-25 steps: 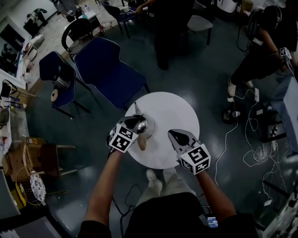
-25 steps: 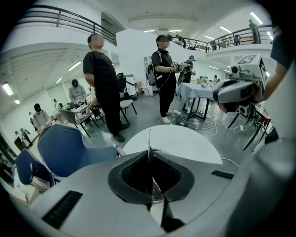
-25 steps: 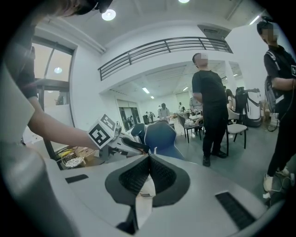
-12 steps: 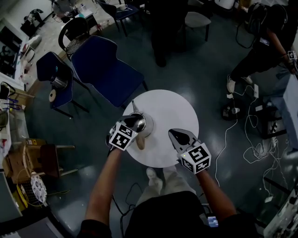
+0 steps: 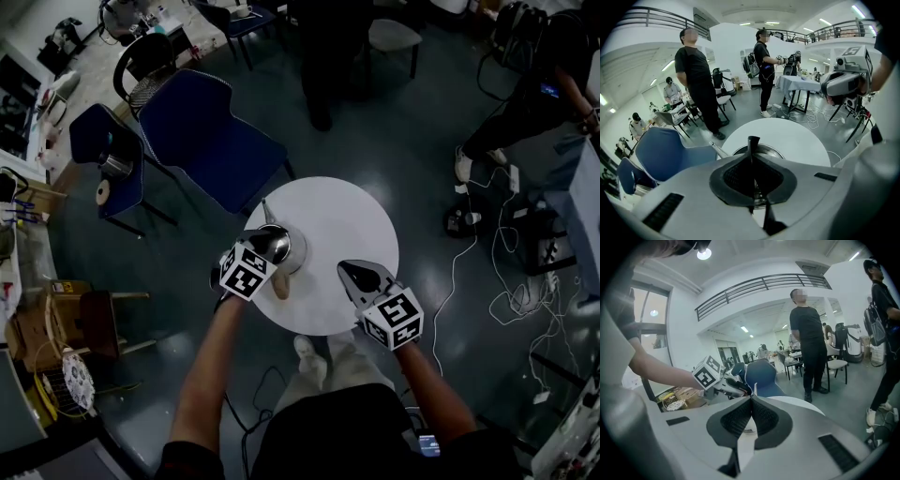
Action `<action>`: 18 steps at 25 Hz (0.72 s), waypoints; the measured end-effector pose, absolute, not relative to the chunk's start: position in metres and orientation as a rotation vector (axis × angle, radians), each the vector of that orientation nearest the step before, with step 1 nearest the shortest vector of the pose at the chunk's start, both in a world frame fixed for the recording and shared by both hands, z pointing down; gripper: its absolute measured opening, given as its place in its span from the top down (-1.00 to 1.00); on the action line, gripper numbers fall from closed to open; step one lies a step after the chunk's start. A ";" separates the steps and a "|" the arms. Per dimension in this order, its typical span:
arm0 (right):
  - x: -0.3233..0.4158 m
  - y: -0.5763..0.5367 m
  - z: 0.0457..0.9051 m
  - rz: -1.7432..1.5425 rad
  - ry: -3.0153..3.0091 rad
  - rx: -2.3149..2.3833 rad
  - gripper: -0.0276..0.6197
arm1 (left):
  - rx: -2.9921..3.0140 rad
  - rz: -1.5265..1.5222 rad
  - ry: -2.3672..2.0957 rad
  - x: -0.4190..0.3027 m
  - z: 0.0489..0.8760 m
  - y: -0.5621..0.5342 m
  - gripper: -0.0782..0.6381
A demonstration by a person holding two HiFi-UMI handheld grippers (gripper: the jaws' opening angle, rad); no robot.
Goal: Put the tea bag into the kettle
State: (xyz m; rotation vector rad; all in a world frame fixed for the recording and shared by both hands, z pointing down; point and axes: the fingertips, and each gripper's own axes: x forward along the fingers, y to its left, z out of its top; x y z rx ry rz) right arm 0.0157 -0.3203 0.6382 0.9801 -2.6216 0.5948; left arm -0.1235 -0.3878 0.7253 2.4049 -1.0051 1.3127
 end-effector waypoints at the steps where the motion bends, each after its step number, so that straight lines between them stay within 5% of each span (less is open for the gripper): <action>1: 0.015 -0.320 0.639 0.598 -2.620 0.978 0.86 | 2.402 1.316 -1.002 -0.124 0.727 -0.388 0.72; 18: 0.022 -0.323 0.649 0.634 -2.607 0.989 0.86 | 2.387 1.333 -0.970 -0.121 0.741 -0.397 0.72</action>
